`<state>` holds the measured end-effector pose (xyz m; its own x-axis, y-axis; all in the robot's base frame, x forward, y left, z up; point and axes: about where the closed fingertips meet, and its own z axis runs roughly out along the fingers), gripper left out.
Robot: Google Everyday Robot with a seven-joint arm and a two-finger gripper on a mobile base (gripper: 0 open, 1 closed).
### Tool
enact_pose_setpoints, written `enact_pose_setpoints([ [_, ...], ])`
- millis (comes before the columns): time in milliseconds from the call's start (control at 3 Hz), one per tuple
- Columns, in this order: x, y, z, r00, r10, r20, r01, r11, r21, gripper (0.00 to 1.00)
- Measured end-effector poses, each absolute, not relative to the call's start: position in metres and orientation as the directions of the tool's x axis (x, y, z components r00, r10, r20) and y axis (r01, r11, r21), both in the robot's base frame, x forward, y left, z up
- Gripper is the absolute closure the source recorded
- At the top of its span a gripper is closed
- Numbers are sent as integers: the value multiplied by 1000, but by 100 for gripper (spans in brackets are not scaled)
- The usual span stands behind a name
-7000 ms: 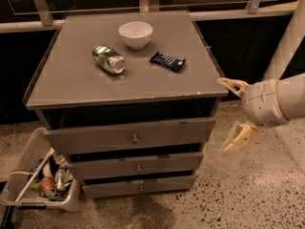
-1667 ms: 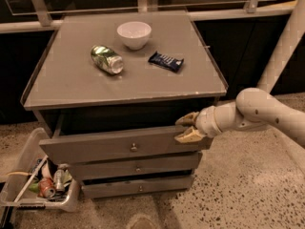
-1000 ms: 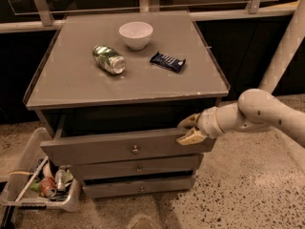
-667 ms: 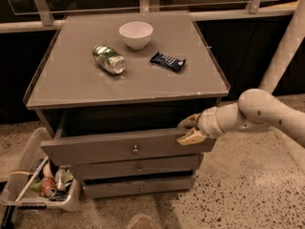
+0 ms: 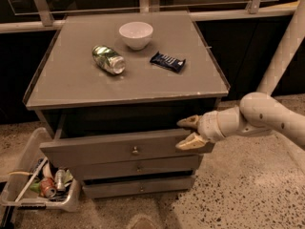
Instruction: Open top drawer
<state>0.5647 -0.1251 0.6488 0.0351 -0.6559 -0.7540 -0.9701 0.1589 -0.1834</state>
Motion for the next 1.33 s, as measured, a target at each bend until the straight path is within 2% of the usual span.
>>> enact_pose_setpoints([
  [333, 516, -119, 650, 71, -619, -782, -977, 116, -181, 60],
  [667, 514, -119, 653, 71, -618, -783, -977, 115, -179, 83],
  [1000, 515, -119, 659, 71, -617, -783, -977, 115, -179, 100],
  [1333, 515, -119, 661, 71, -617, -783, -977, 115, -179, 100],
])
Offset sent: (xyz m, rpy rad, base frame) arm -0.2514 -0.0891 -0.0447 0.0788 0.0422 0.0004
